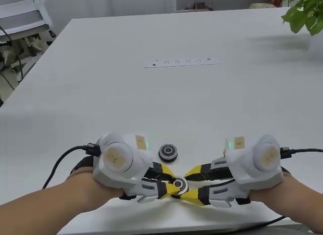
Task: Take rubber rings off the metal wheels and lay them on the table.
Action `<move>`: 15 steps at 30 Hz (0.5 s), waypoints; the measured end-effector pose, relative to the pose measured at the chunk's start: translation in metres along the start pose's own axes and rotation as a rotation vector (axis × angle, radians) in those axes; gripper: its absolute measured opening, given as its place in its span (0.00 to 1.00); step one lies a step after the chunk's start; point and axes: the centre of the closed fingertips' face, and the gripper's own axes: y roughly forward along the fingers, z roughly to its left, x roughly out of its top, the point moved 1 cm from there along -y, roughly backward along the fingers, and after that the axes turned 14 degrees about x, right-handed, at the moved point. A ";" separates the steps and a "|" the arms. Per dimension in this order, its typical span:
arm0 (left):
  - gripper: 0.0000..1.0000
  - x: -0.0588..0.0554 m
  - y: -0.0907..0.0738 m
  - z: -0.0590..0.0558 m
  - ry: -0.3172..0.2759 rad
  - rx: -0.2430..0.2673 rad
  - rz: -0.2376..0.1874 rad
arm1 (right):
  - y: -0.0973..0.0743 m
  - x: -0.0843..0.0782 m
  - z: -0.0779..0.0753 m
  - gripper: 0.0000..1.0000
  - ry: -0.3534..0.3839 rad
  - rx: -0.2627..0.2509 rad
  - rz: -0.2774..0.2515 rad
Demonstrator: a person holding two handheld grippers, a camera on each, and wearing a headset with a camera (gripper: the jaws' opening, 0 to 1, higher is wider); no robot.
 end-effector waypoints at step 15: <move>0.13 0.000 0.000 0.000 -0.003 0.003 0.002 | -0.006 -0.006 -0.001 0.13 0.034 -0.012 -0.010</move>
